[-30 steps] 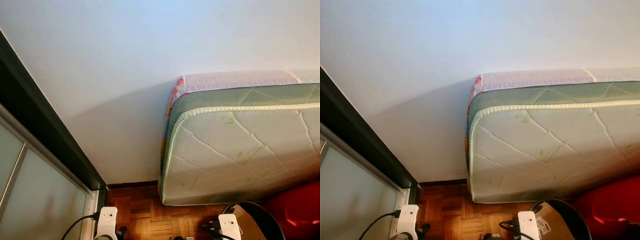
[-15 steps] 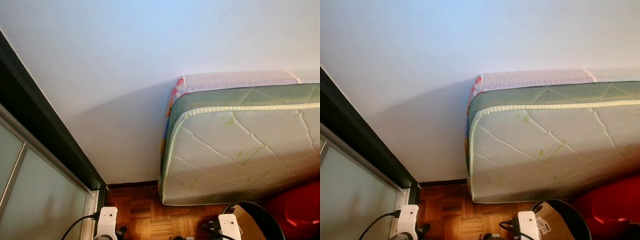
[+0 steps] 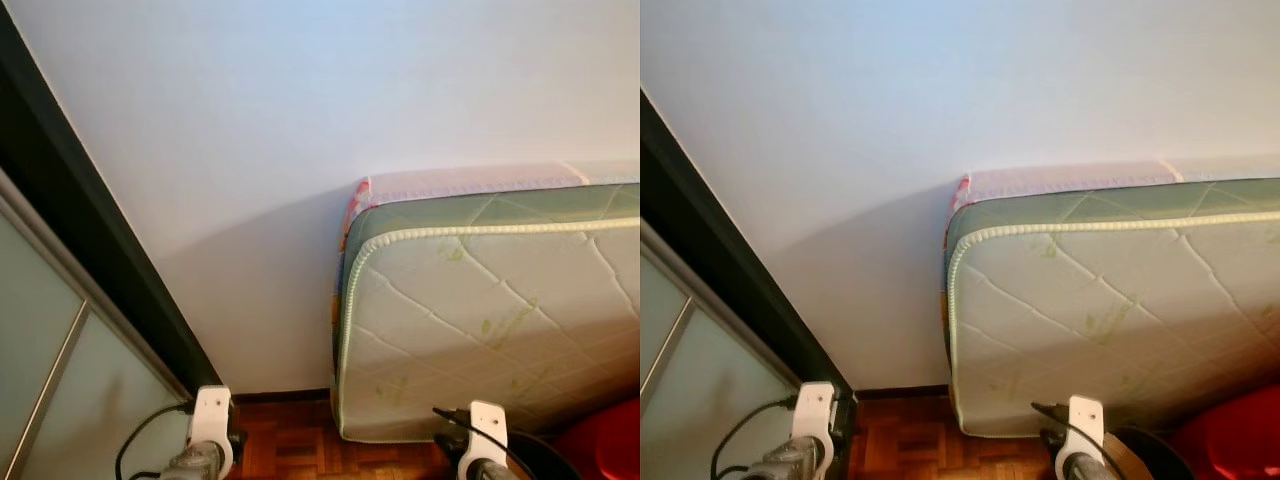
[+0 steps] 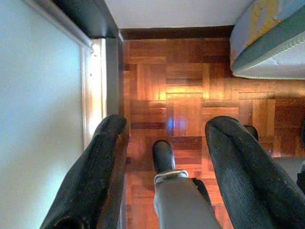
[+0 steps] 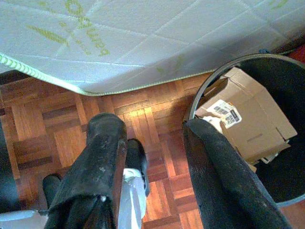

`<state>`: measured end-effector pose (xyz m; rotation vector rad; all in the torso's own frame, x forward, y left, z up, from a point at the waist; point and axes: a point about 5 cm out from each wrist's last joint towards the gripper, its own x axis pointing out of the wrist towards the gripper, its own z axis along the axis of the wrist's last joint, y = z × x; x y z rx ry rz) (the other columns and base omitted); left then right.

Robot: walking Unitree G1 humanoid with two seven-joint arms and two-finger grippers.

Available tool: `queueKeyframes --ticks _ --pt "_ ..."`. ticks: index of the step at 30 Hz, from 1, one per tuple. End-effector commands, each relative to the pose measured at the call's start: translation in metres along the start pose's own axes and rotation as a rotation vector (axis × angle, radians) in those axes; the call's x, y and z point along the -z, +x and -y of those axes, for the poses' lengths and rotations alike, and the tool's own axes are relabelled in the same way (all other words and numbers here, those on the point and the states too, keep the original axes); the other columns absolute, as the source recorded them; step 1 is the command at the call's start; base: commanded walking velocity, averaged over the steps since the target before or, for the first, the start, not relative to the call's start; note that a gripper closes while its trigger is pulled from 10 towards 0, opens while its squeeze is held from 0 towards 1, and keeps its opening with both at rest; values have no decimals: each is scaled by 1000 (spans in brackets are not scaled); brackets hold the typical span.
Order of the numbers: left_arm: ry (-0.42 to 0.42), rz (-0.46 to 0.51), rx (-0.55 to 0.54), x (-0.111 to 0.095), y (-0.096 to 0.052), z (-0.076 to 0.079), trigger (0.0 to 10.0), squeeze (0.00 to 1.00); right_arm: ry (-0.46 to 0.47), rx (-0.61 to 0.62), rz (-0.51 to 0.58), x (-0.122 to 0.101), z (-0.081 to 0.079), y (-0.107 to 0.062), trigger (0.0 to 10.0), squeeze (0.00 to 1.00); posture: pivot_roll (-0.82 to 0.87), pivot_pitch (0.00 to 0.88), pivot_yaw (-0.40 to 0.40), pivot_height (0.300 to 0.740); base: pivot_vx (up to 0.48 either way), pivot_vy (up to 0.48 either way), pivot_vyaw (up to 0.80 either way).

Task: Clean up the room

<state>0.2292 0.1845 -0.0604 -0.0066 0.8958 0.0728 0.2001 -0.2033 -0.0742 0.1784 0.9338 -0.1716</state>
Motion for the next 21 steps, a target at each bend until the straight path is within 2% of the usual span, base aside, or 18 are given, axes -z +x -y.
queueKeyframes --ticks 1,7,21 --pt "-14 -5 -24 -1 0 -4 10000 0 9 -6 -2 -3 1 0 10000 0 -58 0 17 740 0 0 0" --pt "-22 0 -39 -2 0 -5 10000 0 -32 -25 -8 -4 0 0 10000 0 -58 0 13 740 0 0 0" --pt "-23 -2 -34 -2 0 -4 10000 0 -27 -21 -18 -4 1 0 10000 0 -57 0 13 740 0 0 0"
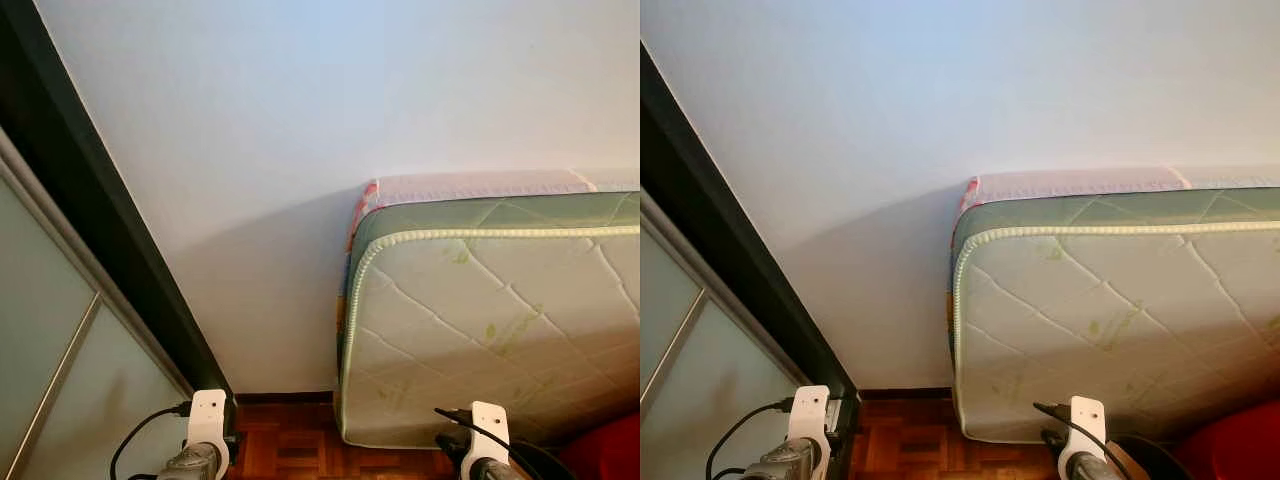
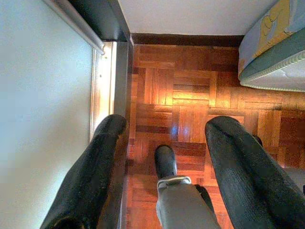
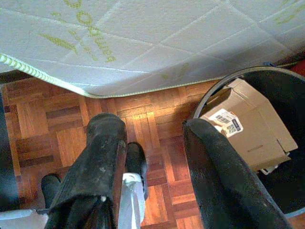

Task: Clean up the room

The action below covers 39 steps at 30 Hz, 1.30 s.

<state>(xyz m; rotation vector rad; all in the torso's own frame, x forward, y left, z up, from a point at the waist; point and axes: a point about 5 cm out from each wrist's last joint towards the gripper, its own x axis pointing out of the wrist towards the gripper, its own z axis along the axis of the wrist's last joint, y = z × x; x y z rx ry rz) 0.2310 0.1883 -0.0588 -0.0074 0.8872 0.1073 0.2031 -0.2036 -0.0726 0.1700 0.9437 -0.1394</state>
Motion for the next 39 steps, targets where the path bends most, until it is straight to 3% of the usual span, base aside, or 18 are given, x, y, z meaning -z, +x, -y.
queueKeyframes --ticks 1,12,39 --pt "-8 -10 -4 0 0 0 10000 0 -8 3 -11 0 1 0 10000 0 -58 0 12 740 0 0 0" --pt "-17 -11 -2 0 0 1 10000 0 -24 -4 -16 -1 2 0 10000 0 -57 0 9 740 -131 0 0" --pt "-26 -15 4 0 0 2 10000 0 -41 -17 -18 -2 2 0 10000 0 -58 0 6 740 -288 0 0"
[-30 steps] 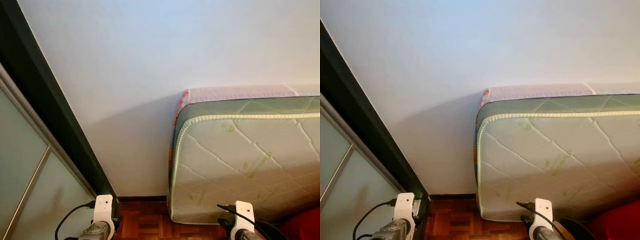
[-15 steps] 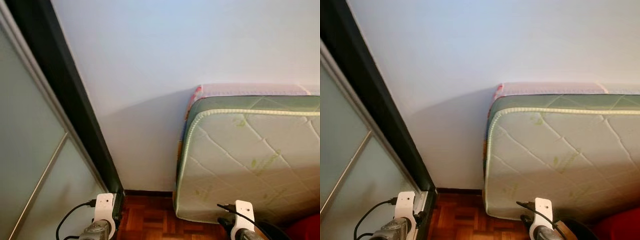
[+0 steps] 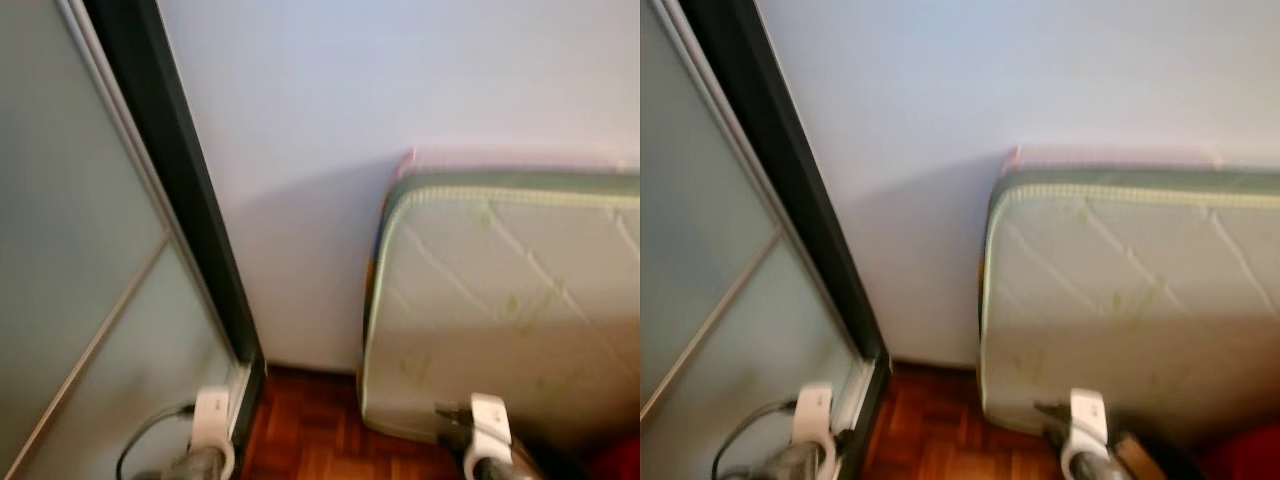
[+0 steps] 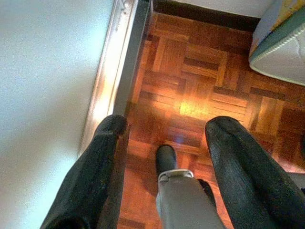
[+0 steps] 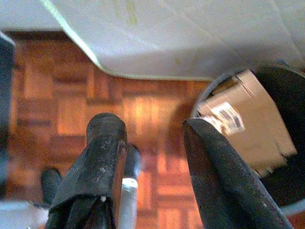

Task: Clean up the room

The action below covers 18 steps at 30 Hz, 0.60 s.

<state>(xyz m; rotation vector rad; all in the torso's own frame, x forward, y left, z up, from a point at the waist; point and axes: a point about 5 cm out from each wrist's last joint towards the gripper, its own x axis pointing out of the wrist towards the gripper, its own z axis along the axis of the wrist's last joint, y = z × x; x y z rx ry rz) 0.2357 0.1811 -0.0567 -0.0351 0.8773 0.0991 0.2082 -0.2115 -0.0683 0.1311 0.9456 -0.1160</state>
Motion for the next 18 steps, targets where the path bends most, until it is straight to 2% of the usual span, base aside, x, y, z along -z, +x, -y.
queueKeyframes --ticks 1,18 --pt "-5 -24 -15 5 -1 -6 10000 0 2 -15 -18 6 -4 0 10000 0 -58 0 6 740 -292 0 0" --pt "4 -27 -5 6 -1 -6 10000 0 15 -16 -12 8 -4 0 10000 0 -65 0 7 740 -283 0 0"
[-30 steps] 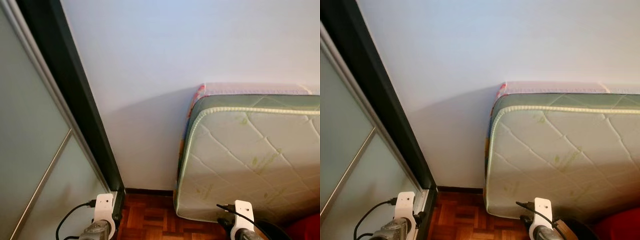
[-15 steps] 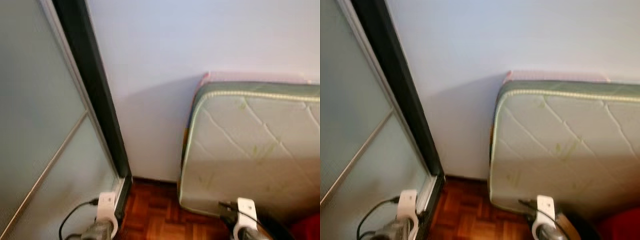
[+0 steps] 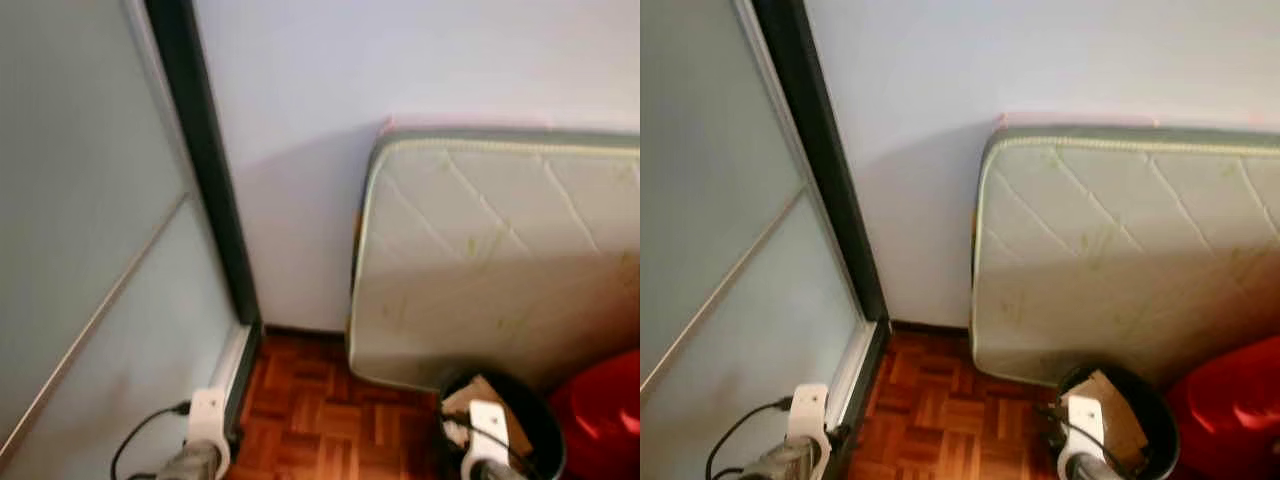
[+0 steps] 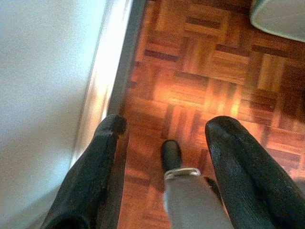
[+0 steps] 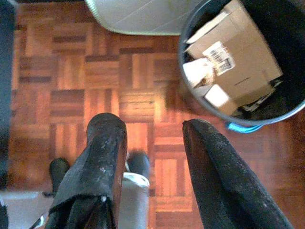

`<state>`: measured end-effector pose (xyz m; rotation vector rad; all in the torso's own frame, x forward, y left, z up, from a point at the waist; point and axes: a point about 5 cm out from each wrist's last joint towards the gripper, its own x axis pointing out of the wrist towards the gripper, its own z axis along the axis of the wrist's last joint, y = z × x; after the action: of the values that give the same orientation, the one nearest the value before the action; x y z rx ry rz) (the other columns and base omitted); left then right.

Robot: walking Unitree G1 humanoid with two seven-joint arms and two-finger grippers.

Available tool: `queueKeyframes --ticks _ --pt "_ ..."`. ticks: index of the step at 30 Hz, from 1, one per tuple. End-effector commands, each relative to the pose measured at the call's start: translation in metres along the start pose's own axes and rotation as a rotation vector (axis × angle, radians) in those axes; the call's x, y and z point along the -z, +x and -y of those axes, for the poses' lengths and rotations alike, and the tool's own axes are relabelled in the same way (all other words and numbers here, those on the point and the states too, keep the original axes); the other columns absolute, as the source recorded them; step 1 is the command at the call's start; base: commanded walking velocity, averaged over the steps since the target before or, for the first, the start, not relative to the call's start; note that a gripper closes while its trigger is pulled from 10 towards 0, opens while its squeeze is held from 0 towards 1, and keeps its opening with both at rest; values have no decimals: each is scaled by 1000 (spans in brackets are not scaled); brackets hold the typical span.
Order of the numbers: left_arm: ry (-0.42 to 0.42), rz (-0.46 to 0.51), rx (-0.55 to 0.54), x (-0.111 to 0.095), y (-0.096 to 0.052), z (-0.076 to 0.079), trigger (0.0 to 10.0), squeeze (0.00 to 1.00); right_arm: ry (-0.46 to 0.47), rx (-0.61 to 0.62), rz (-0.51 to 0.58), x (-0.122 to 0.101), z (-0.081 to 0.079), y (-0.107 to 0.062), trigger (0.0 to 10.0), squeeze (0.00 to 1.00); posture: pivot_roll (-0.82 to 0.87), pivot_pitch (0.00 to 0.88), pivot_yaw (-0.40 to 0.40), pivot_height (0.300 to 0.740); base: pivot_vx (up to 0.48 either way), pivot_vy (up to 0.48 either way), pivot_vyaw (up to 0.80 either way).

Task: Clean up the room

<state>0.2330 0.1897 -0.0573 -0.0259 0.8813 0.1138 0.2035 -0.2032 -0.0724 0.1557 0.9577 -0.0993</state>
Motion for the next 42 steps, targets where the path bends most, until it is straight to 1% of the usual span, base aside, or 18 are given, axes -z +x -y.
queueKeyframes --ticks 1,6,8,13,17,20,39,42 --pt "-5 -21 13 5 0 3 10000 0 1 7 1 0 3 0 10000 0 -65 0 7 740 0 0 0" --pt "-22 -13 11 4 0 3 10000 0 11 6 -1 1 2 0 10000 0 -64 0 7 740 0 0 0" --pt "-22 -12 10 4 0 3 10000 0 11 6 -13 1 3 0 10000 0 -63 0 7 740 0 0 -475" --pt "-23 -9 11 3 0 4 10000 0 -1 0 -18 0 3 0 10000 0 -61 0 5 740 0 0 -774" --pt "16 2 13 1 0 3 10000 0 -4 -3 -22 0 2 0 10000 0 -61 0 5 740 0 -73 -769" --pt "0 -3 7 1 0 3 10000 0 -6 -5 -24 0 2 0 10000 0 -61 0 5 740 0 0 -769" --pt "31 1 11 -1 0 3 10000 0 -7 -4 -24 -1 2 0 10000 0 -61 0 11 740 0 0 -766" --pt "32 1 11 -1 0 2 10000 0 1 0 -11 -1 2 0 10000 0 -61 0 12 740 0 0 0"
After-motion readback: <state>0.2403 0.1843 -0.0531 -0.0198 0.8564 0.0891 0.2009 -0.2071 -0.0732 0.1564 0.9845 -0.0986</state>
